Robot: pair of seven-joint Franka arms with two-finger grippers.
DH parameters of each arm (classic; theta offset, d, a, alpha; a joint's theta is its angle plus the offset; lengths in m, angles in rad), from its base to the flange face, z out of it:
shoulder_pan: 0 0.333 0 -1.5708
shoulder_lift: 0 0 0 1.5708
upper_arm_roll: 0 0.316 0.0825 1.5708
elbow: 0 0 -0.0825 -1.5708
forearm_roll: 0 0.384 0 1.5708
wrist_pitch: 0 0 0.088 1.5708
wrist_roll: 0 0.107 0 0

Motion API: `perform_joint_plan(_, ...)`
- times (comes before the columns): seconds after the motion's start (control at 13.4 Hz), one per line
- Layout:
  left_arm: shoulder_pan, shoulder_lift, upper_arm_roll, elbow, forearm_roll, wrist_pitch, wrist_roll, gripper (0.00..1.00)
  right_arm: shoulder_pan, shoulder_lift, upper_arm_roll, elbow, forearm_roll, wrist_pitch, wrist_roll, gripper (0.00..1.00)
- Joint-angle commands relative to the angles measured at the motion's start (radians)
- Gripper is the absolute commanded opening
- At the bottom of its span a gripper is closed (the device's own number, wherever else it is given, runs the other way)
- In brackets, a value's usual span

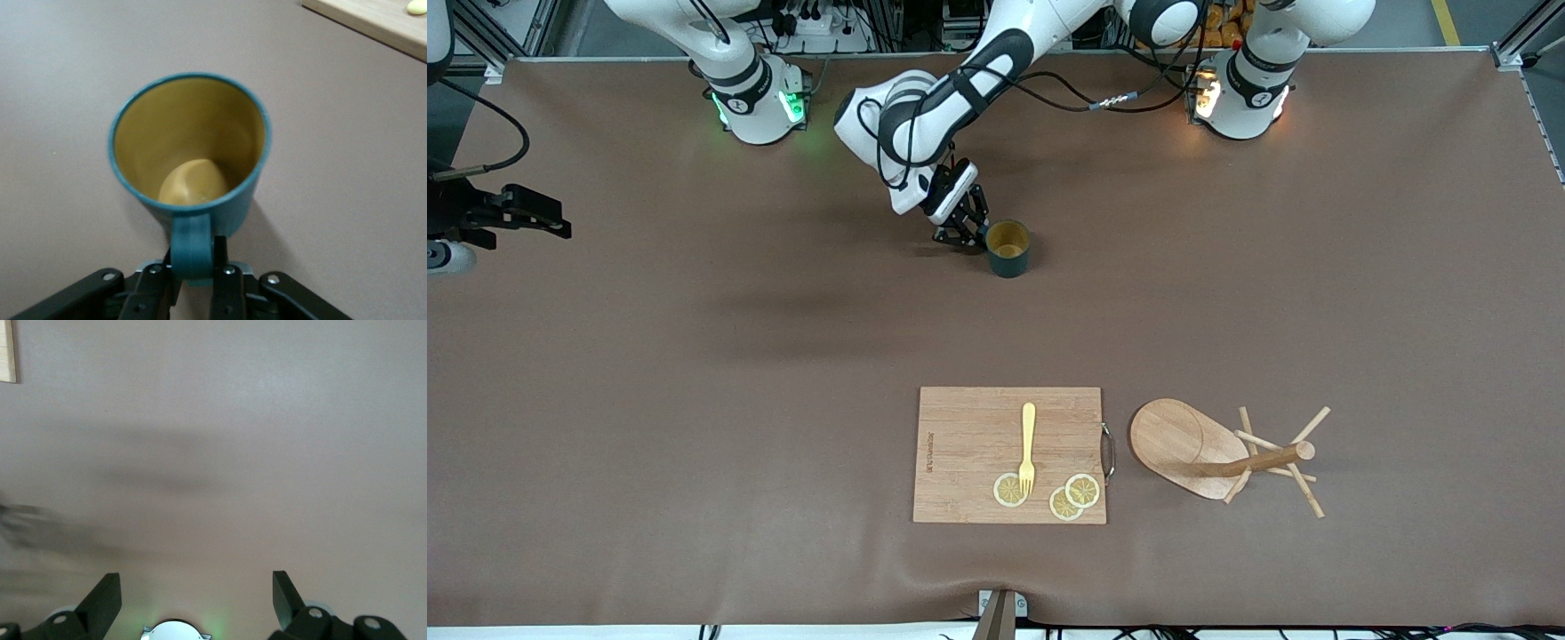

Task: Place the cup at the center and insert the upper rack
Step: 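Grasp the teal mug by its handle with the left gripper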

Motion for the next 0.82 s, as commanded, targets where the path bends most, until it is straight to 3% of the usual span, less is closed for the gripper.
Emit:
perform_joint_plan(0.0, -0.004, 0.015, 0.0, 0.026, 0.002, -0.007, -0.007, 0.09, 0.01, 0.004, -0.006, 0.006, -0.003, 0.003, 0.003, 1.0)
perform_joint_plan(0.37, -0.004, -0.003, -0.003, 0.026, 0.0, -0.007, 0.016, 0.0, 0.011, 0.004, -0.006, 0.006, -0.002, 0.003, 0.005, 1.0)
perform_joint_plan(0.74, 0.014, -0.089, 0.006, 0.026, 0.0, 0.025, 0.093, 0.0, 0.011, 0.004, -0.006, 0.007, 0.0, 0.004, 0.011, 1.0)
